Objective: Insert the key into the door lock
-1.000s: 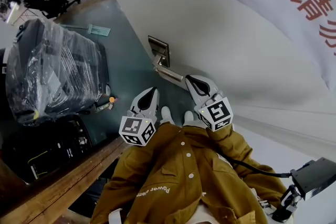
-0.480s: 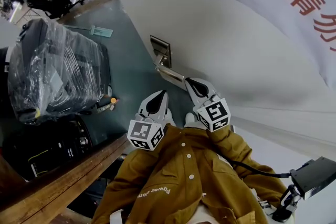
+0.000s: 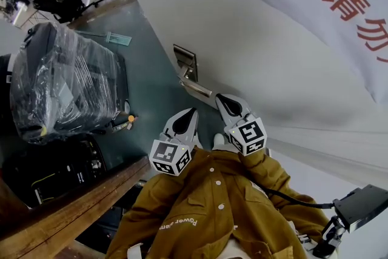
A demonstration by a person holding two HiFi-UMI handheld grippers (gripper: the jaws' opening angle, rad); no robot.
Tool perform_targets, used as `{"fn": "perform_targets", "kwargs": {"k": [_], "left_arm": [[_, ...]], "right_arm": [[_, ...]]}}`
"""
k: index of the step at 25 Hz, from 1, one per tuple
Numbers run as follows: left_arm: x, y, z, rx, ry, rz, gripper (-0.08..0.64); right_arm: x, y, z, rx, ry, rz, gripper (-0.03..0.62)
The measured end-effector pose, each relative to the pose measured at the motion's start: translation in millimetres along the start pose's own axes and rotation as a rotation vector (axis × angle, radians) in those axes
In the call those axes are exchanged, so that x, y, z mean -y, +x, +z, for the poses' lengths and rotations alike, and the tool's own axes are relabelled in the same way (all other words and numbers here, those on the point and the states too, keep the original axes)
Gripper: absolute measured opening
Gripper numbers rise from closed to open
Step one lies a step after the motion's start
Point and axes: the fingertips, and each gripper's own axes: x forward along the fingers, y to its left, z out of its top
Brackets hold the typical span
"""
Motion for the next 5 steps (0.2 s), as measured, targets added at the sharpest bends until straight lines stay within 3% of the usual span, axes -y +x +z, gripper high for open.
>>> {"fn": "perform_targets", "kwargs": {"k": [5], "left_arm": [[1.2,-0.8,-1.7,-0.001,-0.01,-0.005,0.0]], "right_arm": [[-1.3,0.2,-0.1,-0.001,0.002,0.003,0.005]]}}
